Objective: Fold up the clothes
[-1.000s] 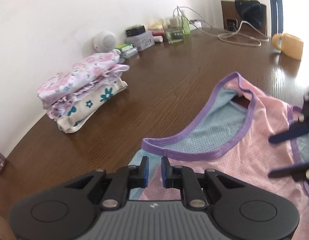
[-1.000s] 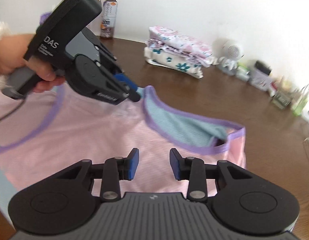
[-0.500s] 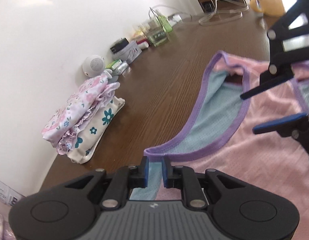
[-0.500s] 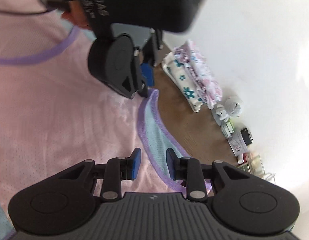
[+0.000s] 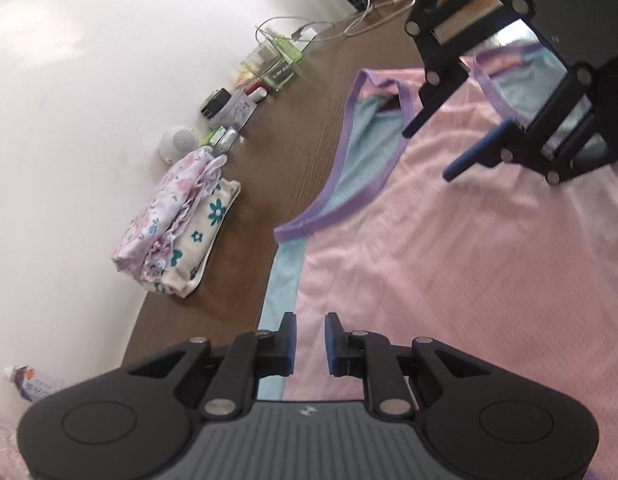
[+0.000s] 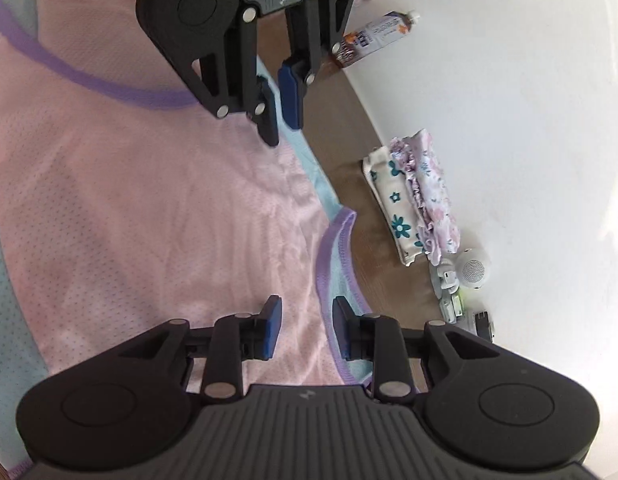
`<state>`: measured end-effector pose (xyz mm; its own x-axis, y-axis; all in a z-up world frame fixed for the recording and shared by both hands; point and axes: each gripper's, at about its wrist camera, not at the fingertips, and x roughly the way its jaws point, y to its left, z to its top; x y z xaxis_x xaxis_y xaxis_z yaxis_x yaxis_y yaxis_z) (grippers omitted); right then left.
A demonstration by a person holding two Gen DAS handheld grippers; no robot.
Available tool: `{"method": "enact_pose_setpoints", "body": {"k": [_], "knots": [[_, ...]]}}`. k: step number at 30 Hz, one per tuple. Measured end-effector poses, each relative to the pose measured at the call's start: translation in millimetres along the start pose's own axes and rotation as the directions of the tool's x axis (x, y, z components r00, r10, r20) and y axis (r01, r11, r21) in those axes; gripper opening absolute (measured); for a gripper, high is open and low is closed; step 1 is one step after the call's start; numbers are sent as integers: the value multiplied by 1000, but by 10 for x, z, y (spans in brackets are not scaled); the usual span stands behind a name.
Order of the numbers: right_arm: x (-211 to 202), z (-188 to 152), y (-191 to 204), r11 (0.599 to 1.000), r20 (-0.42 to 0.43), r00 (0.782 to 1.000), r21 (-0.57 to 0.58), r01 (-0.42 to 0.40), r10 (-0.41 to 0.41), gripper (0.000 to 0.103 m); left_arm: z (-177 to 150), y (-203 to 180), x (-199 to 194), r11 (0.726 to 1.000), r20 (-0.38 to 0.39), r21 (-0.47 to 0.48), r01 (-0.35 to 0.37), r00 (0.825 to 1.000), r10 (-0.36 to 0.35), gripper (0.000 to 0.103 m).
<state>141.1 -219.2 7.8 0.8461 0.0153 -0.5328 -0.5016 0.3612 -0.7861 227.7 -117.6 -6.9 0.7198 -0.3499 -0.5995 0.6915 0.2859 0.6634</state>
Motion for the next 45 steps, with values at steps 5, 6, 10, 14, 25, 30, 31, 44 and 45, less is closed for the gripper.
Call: {"method": "enact_pose_setpoints", "body": {"k": [5,6,10,14,25,30,31,44,45], "knots": [[38,14,32,999,-24,999,-12,40,-41,26,-67,-110,71,997,-26,19,-74,997,74,11],[1,17,31,999,-21,999,-6,44,-44,26,-70,-110,62,996,-31,16,-83,996,83,15],[-278,45,90,998,33,998,-13,57,-56,31,-95,-113,-191,995,0,-23,-99,995,99,24],[-485,44,243,998,69,996,-45,54,-51,31,-145,-264,-563,995,24,-10,-95,995,95,28],[-1019,-31,600,998,106,993,-38,54,-50,35,-474,-649,-1422,981,-50,-142,-129,991,123,35],[-1369,-158,727,999,127,991,-11,-40,41,35,-666,-975,-1702,970,-110,-208,-122,989,101,36],[-1397,-181,744,999,125,991,-14,-48,50,34,-703,-1018,-1724,968,-124,-221,-120,988,94,33],[-1478,-346,640,996,92,994,61,-59,53,23,-824,-1143,-2005,936,-155,-291,-197,975,157,27],[-1430,-353,617,996,86,995,77,-47,40,23,-828,-1113,-1987,928,-161,-312,-205,974,161,28]]}}
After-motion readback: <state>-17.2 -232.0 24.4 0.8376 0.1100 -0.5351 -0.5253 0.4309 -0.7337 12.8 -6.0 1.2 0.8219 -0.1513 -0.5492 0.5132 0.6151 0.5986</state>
